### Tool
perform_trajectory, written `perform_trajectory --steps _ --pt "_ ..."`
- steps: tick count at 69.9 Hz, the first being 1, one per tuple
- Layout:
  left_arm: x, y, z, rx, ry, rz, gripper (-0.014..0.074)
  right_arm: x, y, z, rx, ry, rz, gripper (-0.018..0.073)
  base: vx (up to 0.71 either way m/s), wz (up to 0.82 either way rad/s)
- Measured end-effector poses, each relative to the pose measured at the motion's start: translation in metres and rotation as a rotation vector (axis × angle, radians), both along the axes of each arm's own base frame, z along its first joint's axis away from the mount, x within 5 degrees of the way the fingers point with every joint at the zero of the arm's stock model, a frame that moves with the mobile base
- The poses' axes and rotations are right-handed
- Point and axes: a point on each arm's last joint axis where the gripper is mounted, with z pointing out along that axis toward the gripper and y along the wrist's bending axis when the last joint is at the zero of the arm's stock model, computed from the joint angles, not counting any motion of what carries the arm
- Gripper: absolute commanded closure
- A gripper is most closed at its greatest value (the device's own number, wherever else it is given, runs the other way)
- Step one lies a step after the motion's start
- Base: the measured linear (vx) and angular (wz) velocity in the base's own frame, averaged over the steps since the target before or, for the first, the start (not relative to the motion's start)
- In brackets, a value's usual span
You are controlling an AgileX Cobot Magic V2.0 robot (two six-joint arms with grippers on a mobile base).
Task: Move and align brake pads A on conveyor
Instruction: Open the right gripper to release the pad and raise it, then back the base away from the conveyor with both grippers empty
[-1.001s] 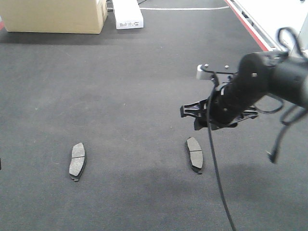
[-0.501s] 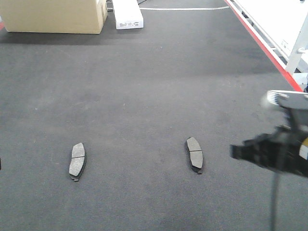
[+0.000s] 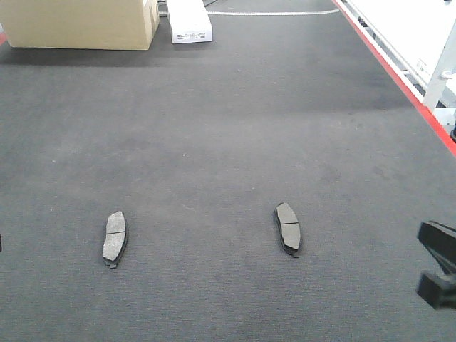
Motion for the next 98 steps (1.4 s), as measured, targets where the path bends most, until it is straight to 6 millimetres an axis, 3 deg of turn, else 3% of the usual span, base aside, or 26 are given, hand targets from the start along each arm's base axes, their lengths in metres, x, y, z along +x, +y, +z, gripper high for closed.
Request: perform_trajectory --steps 98 --pt "0.0000 0.0000 0.0000 0.000 0.000 0.000 0.0603 -0.0061 -0.0018 0.0026 0.011 -0.035 0.000 0.0568 -0.04 0.00"
